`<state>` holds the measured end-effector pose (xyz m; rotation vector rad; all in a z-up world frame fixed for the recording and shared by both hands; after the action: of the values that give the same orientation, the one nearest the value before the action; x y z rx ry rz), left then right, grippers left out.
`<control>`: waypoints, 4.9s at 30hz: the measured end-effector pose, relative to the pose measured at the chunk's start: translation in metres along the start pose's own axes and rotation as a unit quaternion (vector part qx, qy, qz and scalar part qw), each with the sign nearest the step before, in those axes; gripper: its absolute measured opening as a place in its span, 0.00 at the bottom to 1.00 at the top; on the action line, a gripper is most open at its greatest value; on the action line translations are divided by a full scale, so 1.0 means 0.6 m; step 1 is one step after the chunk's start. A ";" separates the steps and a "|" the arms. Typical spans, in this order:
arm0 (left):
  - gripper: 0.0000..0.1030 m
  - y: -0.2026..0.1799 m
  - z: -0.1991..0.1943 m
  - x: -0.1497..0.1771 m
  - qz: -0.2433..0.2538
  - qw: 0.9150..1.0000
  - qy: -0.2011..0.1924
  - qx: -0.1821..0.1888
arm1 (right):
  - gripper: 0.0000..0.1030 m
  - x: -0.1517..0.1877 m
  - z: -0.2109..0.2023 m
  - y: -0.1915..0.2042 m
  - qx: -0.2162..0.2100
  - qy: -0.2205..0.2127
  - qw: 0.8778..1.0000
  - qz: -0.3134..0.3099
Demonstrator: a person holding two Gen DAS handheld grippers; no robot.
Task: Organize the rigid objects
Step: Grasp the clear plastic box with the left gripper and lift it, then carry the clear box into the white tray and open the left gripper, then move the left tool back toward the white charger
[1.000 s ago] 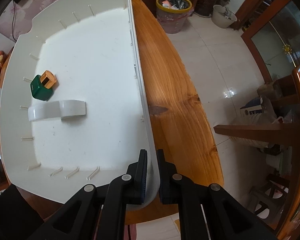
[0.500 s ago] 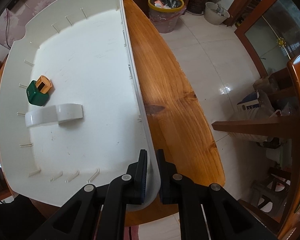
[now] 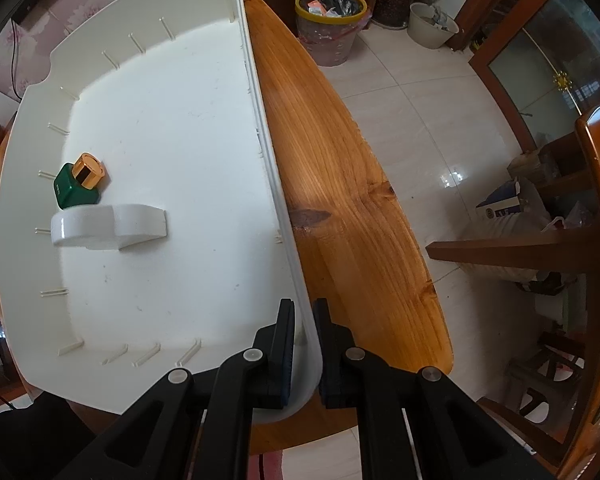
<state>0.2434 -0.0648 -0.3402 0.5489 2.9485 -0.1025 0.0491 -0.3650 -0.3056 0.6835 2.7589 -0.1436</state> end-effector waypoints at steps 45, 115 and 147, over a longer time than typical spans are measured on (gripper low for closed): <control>0.54 -0.118 -0.265 0.035 -0.042 0.992 -0.115 0.003 | 0.11 0.000 0.002 0.010 -0.071 0.005 0.993 -0.092; 0.65 -0.304 -0.189 0.063 0.033 0.986 -0.131 0.095 | 0.12 -0.016 0.013 0.049 -0.070 0.033 0.978 -0.196; 0.65 -0.101 -0.248 0.061 -0.011 0.969 -0.248 0.021 | 0.11 -0.014 0.017 0.039 -0.036 0.023 0.990 -0.135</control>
<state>0.1692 -0.0946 -0.1959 0.4216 2.4689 -0.2639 0.0699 -0.3497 -0.3135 0.2951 2.8740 -0.0848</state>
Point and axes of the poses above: each gripper's, at about its wrist camera, not at the fingertips, and z roughly the way its jaws point, y to its left, x to its underside, the point moved 3 cm from there along z, roughly the way its jaws point, and after that the axes turned 15 degrees about -y, right-handed, at the moved point
